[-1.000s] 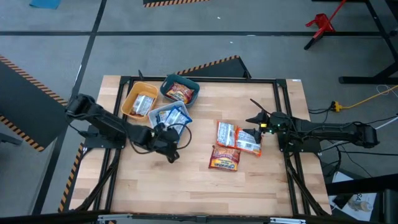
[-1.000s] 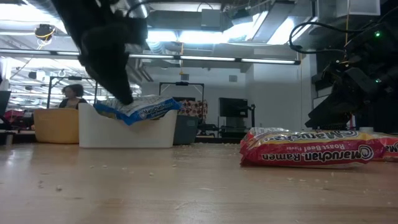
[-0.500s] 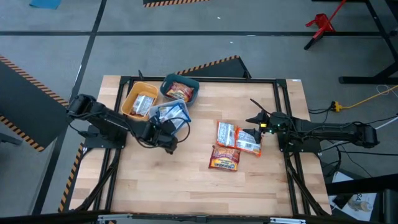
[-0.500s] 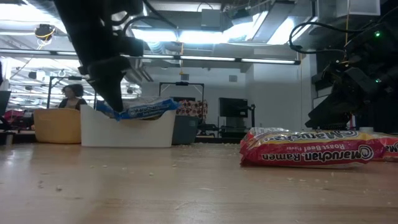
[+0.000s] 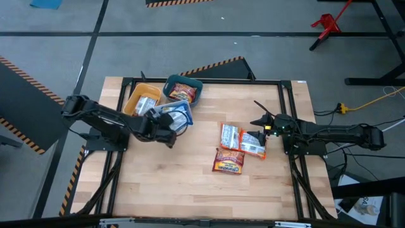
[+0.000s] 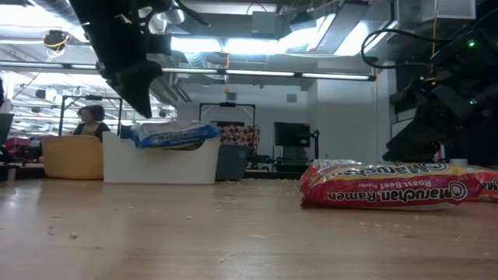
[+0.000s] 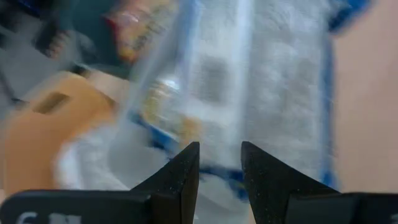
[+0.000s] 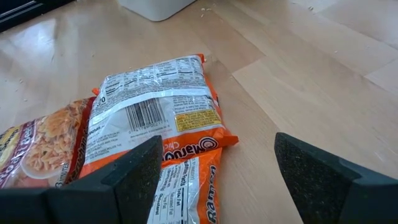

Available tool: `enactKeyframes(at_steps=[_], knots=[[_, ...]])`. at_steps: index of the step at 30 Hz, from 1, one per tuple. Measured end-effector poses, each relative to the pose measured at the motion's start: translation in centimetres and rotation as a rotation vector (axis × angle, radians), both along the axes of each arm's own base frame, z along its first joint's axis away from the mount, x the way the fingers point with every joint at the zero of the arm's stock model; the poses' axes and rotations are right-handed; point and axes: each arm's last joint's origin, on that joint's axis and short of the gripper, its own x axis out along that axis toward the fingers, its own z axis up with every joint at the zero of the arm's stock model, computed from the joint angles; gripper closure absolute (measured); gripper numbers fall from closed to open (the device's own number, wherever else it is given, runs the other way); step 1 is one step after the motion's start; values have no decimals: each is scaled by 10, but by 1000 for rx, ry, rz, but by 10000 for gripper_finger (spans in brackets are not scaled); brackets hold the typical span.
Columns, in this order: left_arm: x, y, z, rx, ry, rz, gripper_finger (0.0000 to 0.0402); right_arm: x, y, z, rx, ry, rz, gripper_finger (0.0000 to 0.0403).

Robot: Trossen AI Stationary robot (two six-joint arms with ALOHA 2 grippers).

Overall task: Sort Maruchan noodles
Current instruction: Put the blue noodle into the white bin

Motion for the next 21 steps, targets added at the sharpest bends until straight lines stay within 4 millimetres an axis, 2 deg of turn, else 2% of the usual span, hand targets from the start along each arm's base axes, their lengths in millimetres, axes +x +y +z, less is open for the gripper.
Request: enactKeyframes(at_steps=[4,8,13,14,17,21], knots=[[-4,8,7,56,-21,23,290,0,0,-1,2,6,0,107],[-3,7,17,-29,-92,-37,290,0,0,-1,4,13,0,107],[16,-24,42,-147,-371,-337,290,0,0,-2,5,20,0,107],[19,-31,42,-150,-378,-398,290,1,0,-2,5,19,-1,107],[28,-44,33,-183,-369,-473,290,1,0,-2,3,20,-3,107],[38,-49,2,-213,-250,-410,290,1,0,-2,4,20,-1,107]])
